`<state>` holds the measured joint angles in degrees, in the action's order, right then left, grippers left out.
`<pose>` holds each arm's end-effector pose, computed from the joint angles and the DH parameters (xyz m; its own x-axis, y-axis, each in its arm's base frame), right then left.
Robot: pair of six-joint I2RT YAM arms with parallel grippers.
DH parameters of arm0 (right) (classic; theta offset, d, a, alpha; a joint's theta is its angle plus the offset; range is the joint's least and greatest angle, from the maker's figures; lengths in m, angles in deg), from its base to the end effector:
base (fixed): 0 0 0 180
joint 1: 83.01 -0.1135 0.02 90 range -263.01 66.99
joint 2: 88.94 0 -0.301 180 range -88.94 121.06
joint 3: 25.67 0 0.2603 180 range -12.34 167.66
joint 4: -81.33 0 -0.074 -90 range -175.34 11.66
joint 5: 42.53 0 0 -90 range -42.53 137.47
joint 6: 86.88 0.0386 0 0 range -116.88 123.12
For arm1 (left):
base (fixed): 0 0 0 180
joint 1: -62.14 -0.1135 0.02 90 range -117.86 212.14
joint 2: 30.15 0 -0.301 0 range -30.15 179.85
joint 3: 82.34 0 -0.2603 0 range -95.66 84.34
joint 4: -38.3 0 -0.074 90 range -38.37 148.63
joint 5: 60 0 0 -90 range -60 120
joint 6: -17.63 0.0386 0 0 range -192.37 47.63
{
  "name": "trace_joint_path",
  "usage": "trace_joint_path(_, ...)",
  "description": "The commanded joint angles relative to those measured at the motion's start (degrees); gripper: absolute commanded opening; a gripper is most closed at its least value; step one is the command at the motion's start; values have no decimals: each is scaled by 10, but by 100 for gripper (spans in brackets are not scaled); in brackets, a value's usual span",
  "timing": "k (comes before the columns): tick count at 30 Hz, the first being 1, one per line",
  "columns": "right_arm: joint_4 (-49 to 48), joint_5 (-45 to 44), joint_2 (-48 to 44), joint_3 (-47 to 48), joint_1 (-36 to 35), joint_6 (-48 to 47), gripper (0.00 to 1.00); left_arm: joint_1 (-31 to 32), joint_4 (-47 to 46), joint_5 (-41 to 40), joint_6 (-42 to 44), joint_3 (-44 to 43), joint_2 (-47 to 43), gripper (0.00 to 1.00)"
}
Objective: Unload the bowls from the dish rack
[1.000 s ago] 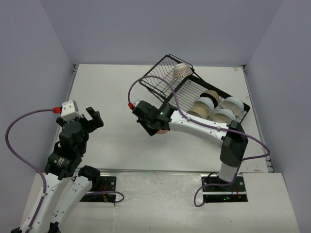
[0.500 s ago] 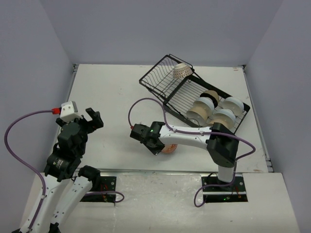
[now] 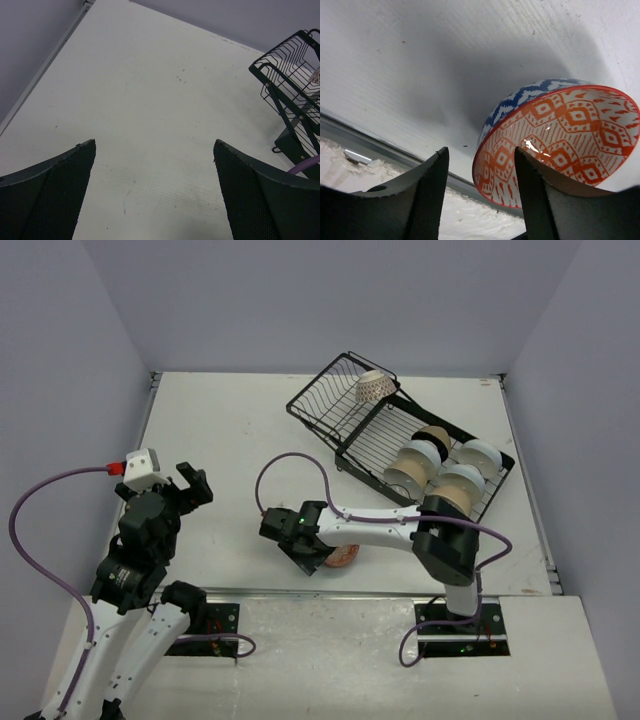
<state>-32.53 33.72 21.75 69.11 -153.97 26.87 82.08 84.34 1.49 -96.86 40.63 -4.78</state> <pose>0.1366 0.3677 0.2133 -0.6612 -0.7168 -0.2214 -0.7005 0.6955 -0.1598 0.0760 -0.0080 0.3523 -0.1565 -0.3307 -0.9307 -0.2196 0.9303 -0.2937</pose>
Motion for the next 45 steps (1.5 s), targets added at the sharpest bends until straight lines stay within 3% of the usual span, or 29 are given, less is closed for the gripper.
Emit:
trace_joint_path(1,1,-12,-65,22,-4,-2,57,-4,-4,-2,1,-10,2,100)
trace_joint_path(8,11,-54,-177,50,5,-32,70,-4,-7,2,4,-7,3,100)
trace_joint_path(11,-33,-22,-224,49,64,-57,70,-4,-10,7,6,-4,13,100)
trace_joint_path(13,-94,31,-245,37,149,-70,72,-4,-12,8,6,-2,23,100)
trace_joint_path(16,-199,114,-276,21,263,-55,81,-4,-12,14,7,-1,41,100)
trace_joint_path(20,-309,206,-274,22,374,35,99,-4,-16,28,10,0,51,100)
trace_joint_path(24,-368,239,-213,49,461,148,99,-4,-19,34,13,3,49,100)
trace_joint_path(26,-422,281,-203,18,515,218,99,-4,-21,39,14,4,49,100)
trace_joint_path(29,-577,354,-186,-70,570,364,99,-4,-28,56,19,6,50,100)
trace_joint_path(31,-648,337,-175,-108,581,412,99,-4,-28,58,21,6,53,100)
trace_joint_path(38,-682,255,-154,-138,602,441,99,-4,-31,66,23,7,53,100)
trace_joint_path(45,-743,273,-119,-146,629,467,99,-4,-33,79,31,6,46,100)
